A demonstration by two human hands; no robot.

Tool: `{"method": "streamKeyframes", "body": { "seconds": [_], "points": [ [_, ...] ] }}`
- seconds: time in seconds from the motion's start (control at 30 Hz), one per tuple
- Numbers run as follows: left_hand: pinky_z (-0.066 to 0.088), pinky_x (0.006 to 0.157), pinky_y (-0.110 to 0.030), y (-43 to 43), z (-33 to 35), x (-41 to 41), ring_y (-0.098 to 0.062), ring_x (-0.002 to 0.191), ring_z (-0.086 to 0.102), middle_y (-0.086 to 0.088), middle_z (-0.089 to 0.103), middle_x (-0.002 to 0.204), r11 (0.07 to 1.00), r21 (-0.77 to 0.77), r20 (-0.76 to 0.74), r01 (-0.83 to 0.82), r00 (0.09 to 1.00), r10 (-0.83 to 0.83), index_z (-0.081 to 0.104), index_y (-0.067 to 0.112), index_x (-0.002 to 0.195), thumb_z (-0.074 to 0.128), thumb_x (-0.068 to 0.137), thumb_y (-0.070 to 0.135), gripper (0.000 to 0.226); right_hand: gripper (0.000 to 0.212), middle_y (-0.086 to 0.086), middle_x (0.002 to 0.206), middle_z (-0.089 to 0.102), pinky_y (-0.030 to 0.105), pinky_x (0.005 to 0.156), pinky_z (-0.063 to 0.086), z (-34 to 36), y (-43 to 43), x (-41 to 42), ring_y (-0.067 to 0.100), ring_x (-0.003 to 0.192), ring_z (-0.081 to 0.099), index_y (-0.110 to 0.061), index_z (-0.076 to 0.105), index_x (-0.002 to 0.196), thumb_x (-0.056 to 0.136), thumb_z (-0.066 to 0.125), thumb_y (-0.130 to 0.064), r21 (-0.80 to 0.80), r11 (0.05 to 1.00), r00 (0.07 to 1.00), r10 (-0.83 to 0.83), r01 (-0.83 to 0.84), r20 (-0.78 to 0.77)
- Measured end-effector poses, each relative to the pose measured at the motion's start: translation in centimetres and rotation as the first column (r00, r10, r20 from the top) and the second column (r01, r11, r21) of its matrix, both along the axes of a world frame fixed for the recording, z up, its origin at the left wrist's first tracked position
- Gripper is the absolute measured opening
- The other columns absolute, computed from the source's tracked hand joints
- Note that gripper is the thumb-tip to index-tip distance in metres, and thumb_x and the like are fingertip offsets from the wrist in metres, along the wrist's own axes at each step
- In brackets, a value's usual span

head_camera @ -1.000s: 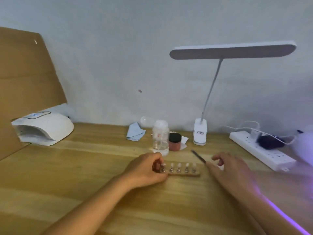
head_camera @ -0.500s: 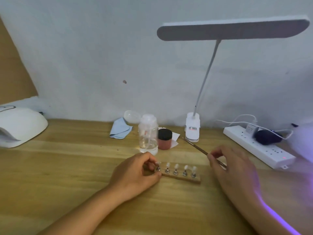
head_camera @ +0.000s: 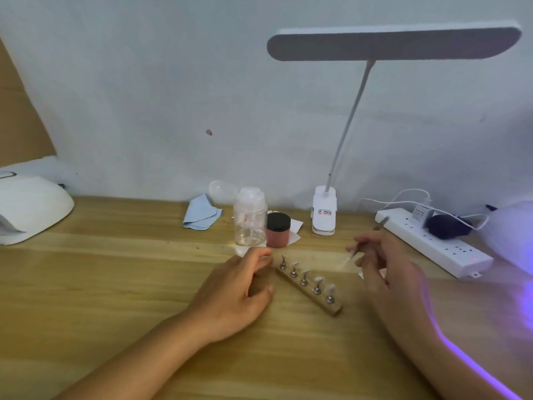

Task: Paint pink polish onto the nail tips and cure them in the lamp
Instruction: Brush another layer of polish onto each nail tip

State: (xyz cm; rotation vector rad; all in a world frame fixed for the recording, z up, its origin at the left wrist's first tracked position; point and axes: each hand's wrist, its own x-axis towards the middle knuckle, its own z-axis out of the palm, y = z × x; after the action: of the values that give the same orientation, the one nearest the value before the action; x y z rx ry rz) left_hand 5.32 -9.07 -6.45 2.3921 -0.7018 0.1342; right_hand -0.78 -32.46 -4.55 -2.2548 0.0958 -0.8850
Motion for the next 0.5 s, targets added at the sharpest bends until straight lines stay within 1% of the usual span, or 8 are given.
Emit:
{"method": "streamKeyframes", "body": {
  "seconds": [0.07, 0.13, 0.17, 0.23, 0.3, 0.37, 0.47, 0.5],
  "points": [
    [0.038, 0.093, -0.016, -0.5, 0.0, -0.5, 0.002, 0.114, 0.047, 0.029, 0.051, 0.122, 0.996, 0.007, 0.053, -0.087, 0.995, 0.087, 0.032, 0.040, 0.127, 0.062, 0.077, 0.058, 0.060, 0.028, -0.025, 0.088, 0.066, 0.030, 0.062, 0.051, -0.1, -0.2, 0.2, -0.003, 0.075, 0.063, -0.035, 0.046, 0.098, 0.089, 0.063, -0.014, -0.028, 1.000, 1.000, -0.008, 0.007, -0.020],
    [0.040, 0.094, -0.022, -1.2, 0.1, -1.1, 0.001, 0.108, 0.046, 0.028, 0.049, 0.109, 0.993, -0.023, 0.059, -0.115, 0.991, 0.116, 0.030, 0.044, 0.119, 0.056, 0.065, 0.070, 0.066, 0.029, -0.020, 0.086, 0.063, 0.038, 0.061, 0.054, -0.2, -0.2, 0.2, 0.002, 0.064, 0.065, -0.035, 0.041, 0.097, 0.089, 0.064, -0.020, -0.053, 0.998, 0.998, 0.015, -0.018, -0.058],
    [0.040, 0.096, -0.022, -1.5, 0.0, -1.4, 0.001, 0.109, 0.045, 0.029, 0.047, 0.110, 0.994, -0.023, 0.049, -0.108, 0.993, 0.109, 0.029, 0.044, 0.119, 0.054, 0.061, 0.074, 0.070, 0.027, -0.019, 0.086, 0.062, 0.040, 0.062, 0.054, -0.2, -0.1, 0.1, 0.004, 0.059, 0.065, -0.036, 0.039, 0.097, 0.090, 0.061, -0.021, -0.057, 0.998, 0.996, 0.037, -0.041, -0.076],
    [0.033, 0.101, -0.020, -2.0, -0.2, -2.0, 0.001, 0.117, 0.039, 0.029, 0.042, 0.119, 0.996, 0.008, 0.028, -0.092, 0.995, 0.092, 0.025, 0.045, 0.126, 0.052, 0.056, 0.080, 0.083, 0.022, -0.019, 0.090, 0.061, 0.039, 0.061, 0.053, -0.2, 0.5, 0.0, 0.002, 0.054, 0.064, -0.037, 0.036, 0.097, 0.093, 0.052, -0.023, -0.072, 0.994, 0.992, 0.079, -0.087, -0.098],
    [0.028, 0.099, -0.018, -2.1, -0.3, -2.3, 0.000, 0.119, 0.035, 0.027, 0.038, 0.124, 0.994, 0.041, 0.030, -0.102, 0.994, 0.101, 0.020, 0.045, 0.129, 0.050, 0.052, 0.085, 0.092, 0.021, -0.020, 0.097, 0.059, 0.036, 0.061, 0.051, -0.1, 0.9, -0.2, 0.003, 0.052, 0.064, -0.038, 0.035, 0.099, 0.093, 0.047, -0.022, -0.075, 0.989, 0.986, 0.117, -0.127, -0.118],
    [0.029, 0.096, -0.018, -2.1, -0.2, -2.6, 0.001, 0.115, 0.035, 0.028, 0.041, 0.121, 0.994, 0.022, 0.010, -0.107, 0.994, 0.107, 0.019, 0.049, 0.124, 0.052, 0.050, 0.087, 0.089, 0.027, -0.020, 0.099, 0.058, 0.036, 0.061, 0.051, -0.1, 1.2, -0.4, 0.004, 0.053, 0.064, -0.037, 0.035, 0.101, 0.092, 0.047, -0.015, -0.059, 0.987, 0.980, 0.140, -0.150, -0.144],
    [0.027, 0.095, -0.019, -2.4, 0.2, -3.0, 0.007, 0.109, 0.035, 0.033, 0.042, 0.112, 0.996, -0.020, -0.014, -0.087, 0.996, 0.087, 0.015, 0.056, 0.112, 0.053, 0.047, 0.090, 0.083, 0.033, -0.023, 0.101, 0.058, 0.033, 0.062, 0.050, -0.2, 1.9, -0.7, 0.003, 0.057, 0.066, -0.038, 0.037, 0.102, 0.092, 0.049, -0.008, -0.015, 0.982, 0.967, 0.185, -0.191, -0.177],
    [0.026, 0.095, -0.020, -2.5, 0.2, -3.1, 0.008, 0.107, 0.035, 0.034, 0.042, 0.109, 0.996, -0.018, -0.007, -0.087, 0.996, 0.087, 0.014, 0.056, 0.111, 0.052, 0.045, 0.093, 0.085, 0.034, -0.024, 0.103, 0.058, 0.035, 0.064, 0.052, -0.2, 2.4, -0.9, 0.005, 0.060, 0.067, -0.038, 0.037, 0.102, 0.092, 0.049, -0.007, 0.001, 0.976, 0.959, 0.215, -0.219, -0.185]
  ]
}}
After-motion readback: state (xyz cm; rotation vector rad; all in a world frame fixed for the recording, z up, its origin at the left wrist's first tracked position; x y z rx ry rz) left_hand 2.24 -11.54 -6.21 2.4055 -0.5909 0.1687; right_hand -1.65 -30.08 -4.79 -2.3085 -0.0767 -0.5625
